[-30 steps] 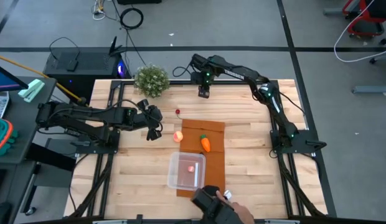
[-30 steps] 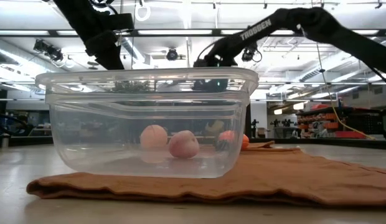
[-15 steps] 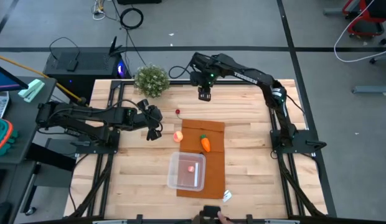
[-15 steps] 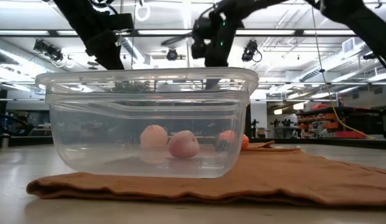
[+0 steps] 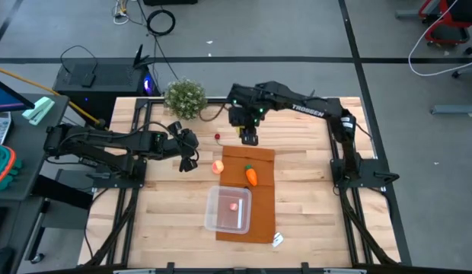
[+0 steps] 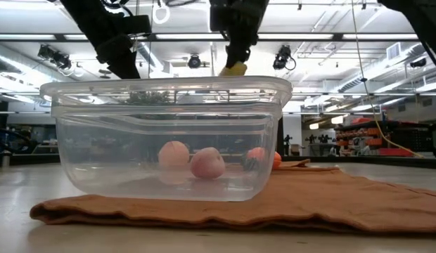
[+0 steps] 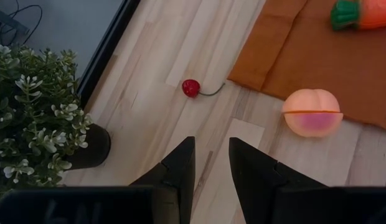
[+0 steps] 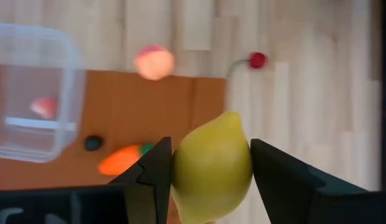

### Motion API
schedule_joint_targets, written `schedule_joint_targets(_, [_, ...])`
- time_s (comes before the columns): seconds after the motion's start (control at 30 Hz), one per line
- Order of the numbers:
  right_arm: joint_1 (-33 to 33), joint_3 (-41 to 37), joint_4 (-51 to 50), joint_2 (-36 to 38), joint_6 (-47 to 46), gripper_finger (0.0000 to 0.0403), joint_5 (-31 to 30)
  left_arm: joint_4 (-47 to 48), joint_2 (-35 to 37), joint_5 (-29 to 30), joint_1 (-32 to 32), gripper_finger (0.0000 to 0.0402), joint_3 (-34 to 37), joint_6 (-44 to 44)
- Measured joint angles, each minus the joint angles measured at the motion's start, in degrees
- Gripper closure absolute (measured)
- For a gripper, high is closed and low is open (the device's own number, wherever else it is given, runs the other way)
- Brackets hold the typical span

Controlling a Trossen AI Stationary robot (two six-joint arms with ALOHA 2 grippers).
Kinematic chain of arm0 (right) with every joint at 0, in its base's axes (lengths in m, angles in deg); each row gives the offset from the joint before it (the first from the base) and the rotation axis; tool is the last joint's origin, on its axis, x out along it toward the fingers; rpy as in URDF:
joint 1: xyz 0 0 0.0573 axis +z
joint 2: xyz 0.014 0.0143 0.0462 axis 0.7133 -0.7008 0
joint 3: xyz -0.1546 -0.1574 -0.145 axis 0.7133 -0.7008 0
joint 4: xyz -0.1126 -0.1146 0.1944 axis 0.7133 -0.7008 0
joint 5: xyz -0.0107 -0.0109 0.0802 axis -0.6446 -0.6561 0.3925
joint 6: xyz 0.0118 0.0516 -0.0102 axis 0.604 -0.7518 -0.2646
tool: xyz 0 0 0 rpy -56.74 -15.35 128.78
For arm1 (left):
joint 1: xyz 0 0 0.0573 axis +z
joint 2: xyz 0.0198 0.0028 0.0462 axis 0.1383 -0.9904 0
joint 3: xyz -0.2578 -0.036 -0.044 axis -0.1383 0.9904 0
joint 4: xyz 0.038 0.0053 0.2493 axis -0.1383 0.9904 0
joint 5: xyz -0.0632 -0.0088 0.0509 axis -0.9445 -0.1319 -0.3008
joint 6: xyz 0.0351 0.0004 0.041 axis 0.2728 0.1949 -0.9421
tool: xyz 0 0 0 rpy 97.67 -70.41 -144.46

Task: Pick and placing Produce into tupperware
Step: Put the yellow lemon into the transparent bin

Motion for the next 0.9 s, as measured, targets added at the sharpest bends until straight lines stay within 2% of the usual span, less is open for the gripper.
schedule_joint_targets(0.27, [7.49,-0.02,-0.12,0.08,-3.03,0.0250,0.73,0.04,-0.01,-0.01,-0.01,0.0294,0.00,0.33])
schedule_joint_targets(0.53, [12.17,-0.20,0.04,0.08,-7.61,0.0250,0.90,0.12,-0.01,0.00,-0.04,0.0294,0.00,0.42])
schedule_joint_targets(0.7, [13.75,-3.36,1.86,0.01,-10.71,0.0250,3.31,1.15,0.01,0.00,-0.09,0.0294,0.00,0.46])
schedule_joint_targets(0.9, [16.45,-10.93,7.09,-0.01,-12.39,0.0250,4.74,2.79,0.01,0.00,-0.09,0.0294,0.00,1.62])
